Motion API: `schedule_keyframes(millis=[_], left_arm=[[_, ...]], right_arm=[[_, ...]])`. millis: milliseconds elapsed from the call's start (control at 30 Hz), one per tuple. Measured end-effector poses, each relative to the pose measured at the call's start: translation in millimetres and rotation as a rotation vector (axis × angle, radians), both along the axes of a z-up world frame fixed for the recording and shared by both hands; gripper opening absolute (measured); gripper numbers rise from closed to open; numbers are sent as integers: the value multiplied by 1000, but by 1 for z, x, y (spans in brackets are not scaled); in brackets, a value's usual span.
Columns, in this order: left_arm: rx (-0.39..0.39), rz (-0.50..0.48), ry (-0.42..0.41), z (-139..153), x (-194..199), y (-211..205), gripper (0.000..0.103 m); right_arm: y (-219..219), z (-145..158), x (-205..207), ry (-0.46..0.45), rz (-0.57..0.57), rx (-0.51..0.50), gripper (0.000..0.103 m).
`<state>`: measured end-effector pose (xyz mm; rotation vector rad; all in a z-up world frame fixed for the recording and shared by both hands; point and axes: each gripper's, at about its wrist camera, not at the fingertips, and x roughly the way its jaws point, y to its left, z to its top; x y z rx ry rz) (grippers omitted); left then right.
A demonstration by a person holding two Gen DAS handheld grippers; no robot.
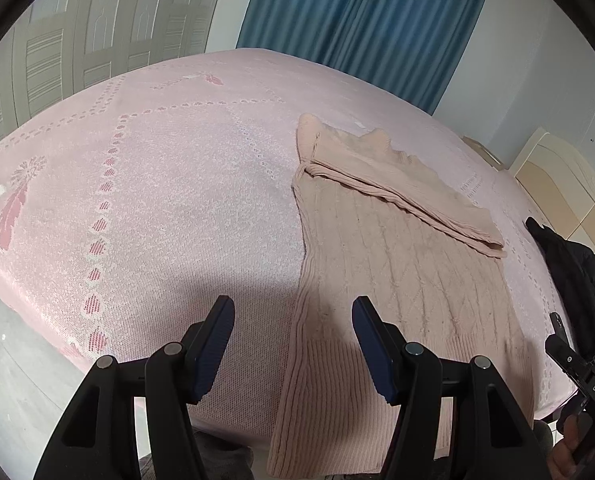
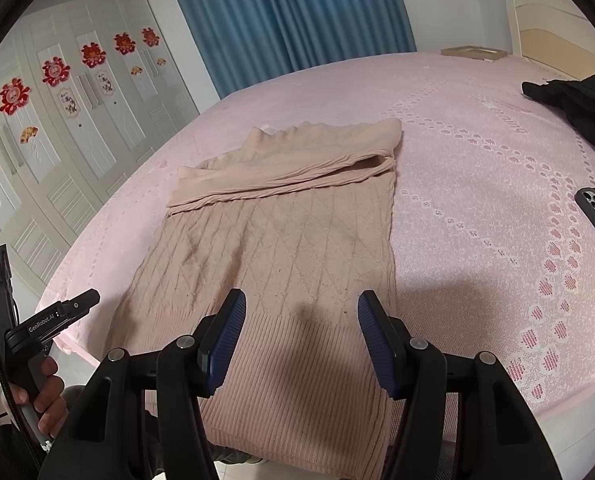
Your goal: Fold small clothes
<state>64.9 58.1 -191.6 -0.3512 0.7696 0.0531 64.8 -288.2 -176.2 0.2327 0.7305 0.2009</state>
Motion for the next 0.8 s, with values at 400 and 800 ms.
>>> schedule_keyframes(millis=[400, 800], left_arm=[[-2, -1, 9, -1, 2, 1, 59], [-7, 1, 12, -4, 2, 1, 59]], right_arm=[[0, 0, 0, 5, 0, 0, 57], [0, -1, 1, 8, 1, 0, 57]])
